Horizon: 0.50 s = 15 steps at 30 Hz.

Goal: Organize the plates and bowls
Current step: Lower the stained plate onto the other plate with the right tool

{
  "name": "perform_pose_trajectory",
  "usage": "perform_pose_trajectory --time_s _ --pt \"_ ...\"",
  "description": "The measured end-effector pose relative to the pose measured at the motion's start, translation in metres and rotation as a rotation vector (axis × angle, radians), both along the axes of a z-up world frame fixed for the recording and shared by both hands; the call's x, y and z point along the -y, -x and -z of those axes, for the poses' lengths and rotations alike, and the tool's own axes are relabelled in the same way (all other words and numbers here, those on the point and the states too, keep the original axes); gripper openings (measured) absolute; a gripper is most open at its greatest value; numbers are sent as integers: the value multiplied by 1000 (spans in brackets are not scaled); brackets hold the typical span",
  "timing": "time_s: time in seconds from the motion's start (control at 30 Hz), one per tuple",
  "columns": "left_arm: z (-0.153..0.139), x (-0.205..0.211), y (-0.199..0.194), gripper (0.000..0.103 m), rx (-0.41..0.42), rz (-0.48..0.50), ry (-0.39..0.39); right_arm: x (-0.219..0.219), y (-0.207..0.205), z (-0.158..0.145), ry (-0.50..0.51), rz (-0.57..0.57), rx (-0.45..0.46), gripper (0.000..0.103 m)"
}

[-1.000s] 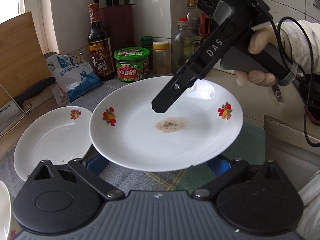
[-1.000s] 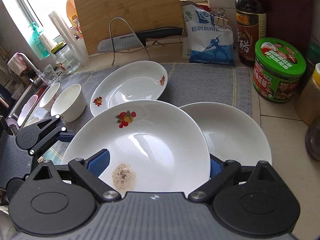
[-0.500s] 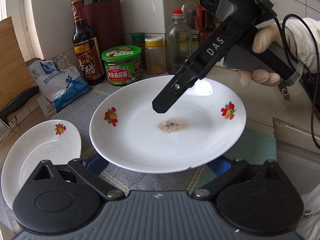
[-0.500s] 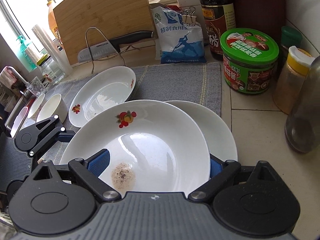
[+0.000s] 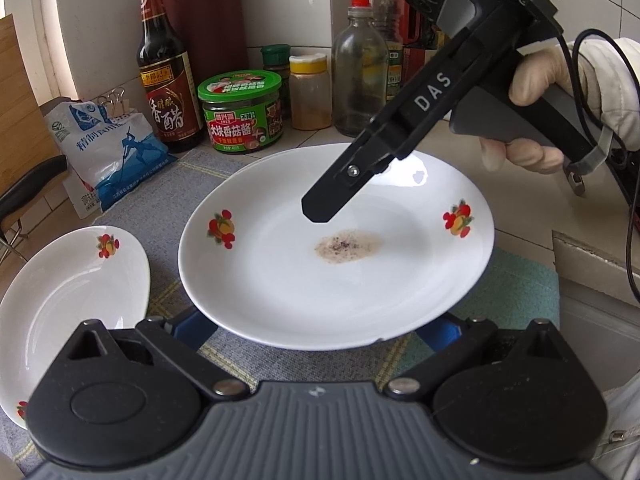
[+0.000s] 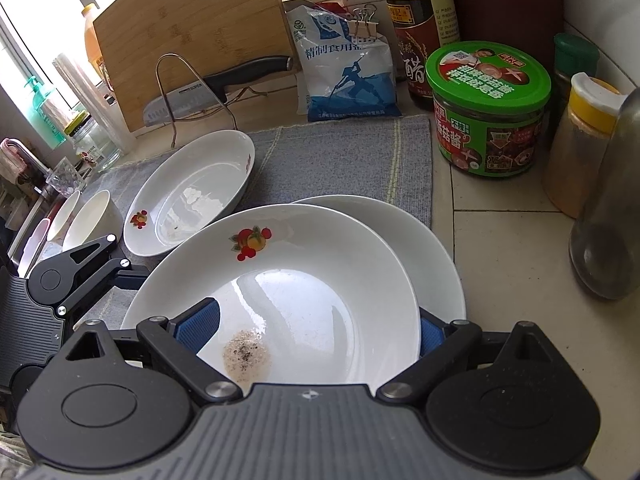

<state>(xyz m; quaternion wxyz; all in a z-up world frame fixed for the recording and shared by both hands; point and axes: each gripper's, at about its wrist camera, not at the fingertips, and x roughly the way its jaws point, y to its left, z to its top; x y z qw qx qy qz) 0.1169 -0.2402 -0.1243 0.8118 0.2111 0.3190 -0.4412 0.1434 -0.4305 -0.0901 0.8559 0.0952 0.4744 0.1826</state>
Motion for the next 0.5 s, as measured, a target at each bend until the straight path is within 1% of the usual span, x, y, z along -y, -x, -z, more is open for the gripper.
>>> perform_pose_trajectory --time_s 0.17,0.27,0.5 --pt "1 3 -2 102 11 18 -20 4 3 0 4 16 -4 99" --pt "2 2 -4 103 6 30 -15 7 6 1 2 32 -9 99" --pt "4 4 -4 103 19 35 -29 10 13 -3 5 49 -2 99"
